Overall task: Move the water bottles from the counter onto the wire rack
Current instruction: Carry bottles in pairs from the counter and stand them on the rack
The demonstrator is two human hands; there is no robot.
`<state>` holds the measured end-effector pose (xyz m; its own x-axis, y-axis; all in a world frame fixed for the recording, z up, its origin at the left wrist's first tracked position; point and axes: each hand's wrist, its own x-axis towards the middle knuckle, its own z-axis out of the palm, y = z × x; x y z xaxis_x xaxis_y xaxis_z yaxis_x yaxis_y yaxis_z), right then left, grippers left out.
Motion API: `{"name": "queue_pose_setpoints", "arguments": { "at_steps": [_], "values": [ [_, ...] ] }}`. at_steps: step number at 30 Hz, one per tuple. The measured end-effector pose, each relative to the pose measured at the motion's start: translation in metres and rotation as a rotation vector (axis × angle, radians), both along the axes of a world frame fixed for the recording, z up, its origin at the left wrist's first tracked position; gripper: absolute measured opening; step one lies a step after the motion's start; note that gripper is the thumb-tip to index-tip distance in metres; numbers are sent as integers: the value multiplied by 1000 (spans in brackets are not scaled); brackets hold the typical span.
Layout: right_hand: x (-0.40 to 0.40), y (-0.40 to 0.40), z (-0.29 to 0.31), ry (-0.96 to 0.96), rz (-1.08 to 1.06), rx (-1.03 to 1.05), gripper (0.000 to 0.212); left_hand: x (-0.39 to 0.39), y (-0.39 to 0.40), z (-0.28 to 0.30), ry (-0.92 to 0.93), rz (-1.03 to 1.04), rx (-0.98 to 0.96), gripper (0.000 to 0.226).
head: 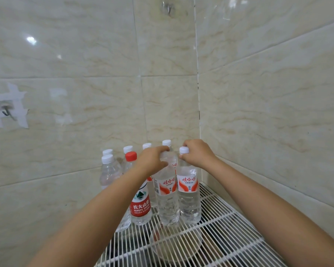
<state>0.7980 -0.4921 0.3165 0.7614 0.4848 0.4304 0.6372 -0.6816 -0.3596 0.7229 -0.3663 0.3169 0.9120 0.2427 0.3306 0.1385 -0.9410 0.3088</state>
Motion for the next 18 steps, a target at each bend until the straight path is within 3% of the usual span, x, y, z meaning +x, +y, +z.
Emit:
{"name": "queue_pose_setpoints", "arguments": {
  "at_steps": [7, 18],
  "values": [
    [6, 14, 6, -4, 61, 36, 22, 5, 6, 6, -106, 63, -125, 42],
    [26, 35, -5, 74, 185, 134, 35, 16, 18, -6, -179, 126, -175, 45]
  ]
}}
